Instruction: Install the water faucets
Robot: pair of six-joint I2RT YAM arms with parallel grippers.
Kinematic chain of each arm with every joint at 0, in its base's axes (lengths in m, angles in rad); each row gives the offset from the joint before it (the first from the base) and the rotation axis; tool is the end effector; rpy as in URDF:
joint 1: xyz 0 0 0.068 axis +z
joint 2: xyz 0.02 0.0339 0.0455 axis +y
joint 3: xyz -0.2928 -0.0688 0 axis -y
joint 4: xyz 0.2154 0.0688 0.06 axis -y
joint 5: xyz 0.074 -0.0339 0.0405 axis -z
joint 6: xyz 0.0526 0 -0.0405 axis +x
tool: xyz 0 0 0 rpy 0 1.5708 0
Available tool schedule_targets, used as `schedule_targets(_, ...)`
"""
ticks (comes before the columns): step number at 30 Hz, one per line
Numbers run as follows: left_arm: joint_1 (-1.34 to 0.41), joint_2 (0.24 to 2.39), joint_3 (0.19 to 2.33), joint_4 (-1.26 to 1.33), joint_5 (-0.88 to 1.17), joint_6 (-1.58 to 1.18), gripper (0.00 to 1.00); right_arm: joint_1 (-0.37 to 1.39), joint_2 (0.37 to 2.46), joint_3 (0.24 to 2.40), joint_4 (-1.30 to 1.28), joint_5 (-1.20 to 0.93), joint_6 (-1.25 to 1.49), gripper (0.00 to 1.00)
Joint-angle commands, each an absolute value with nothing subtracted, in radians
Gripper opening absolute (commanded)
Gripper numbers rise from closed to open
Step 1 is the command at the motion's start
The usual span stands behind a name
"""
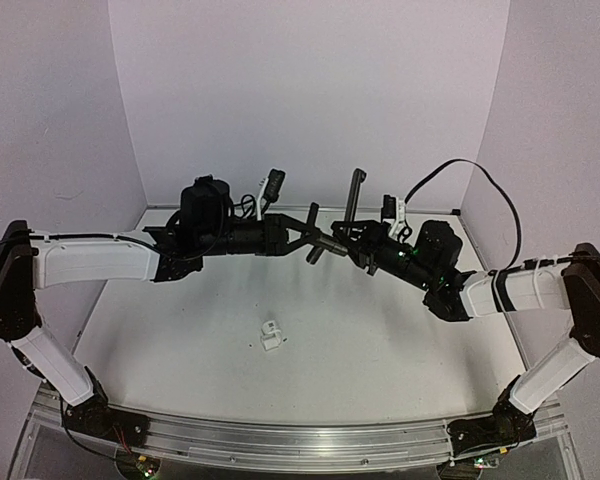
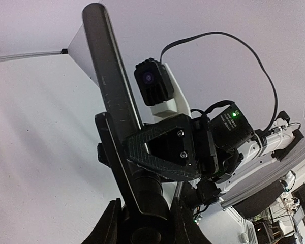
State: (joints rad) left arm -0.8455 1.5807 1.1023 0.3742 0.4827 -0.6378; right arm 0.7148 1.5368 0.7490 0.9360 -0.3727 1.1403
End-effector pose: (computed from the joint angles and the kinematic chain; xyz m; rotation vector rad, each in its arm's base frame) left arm 0.2216 -0.2868 0.3478 0.6032 1.8077 -1.4698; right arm 0.2338 0.2283 0.3139 -0.0045 1.7012 1.7310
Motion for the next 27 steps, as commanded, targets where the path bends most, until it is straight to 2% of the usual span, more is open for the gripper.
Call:
schedule_targets(1,-0.838,1.589,1.222,0.218,0.373,-0.669,0.00,0.737,1.493,0.744,1.066,-0.372,0.894,0.00)
schedule_targets(4,-0.838,1.590,1.267,0.124,0.343,-0.655,0.00,0.741,1.502,0.731,1.066,-0.357,0.795,0.01)
schedule_targets(8,-0.839,1.576,1.313,-0.009,0.272,-0.589,0.00,0.741,1.537,0.724,1.080,-0.346,0.736,0.14)
schedule_targets(13,-0.845,1.551,1.365,-0.177,0.192,-0.545,0.00,0.741,1.686,0.774,1.245,-0.392,0.781,0.19)
schedule_targets(19,-0.850,1.486,1.377,-0.318,0.066,-0.521,0.00,0.741,1.839,0.876,1.306,-0.427,0.855,0.41)
schedule_targets(27,-0.850,1.460,1.456,-0.580,-0.063,-0.439,0.00,0.741,1.926,0.898,1.300,-0.440,0.899,0.70)
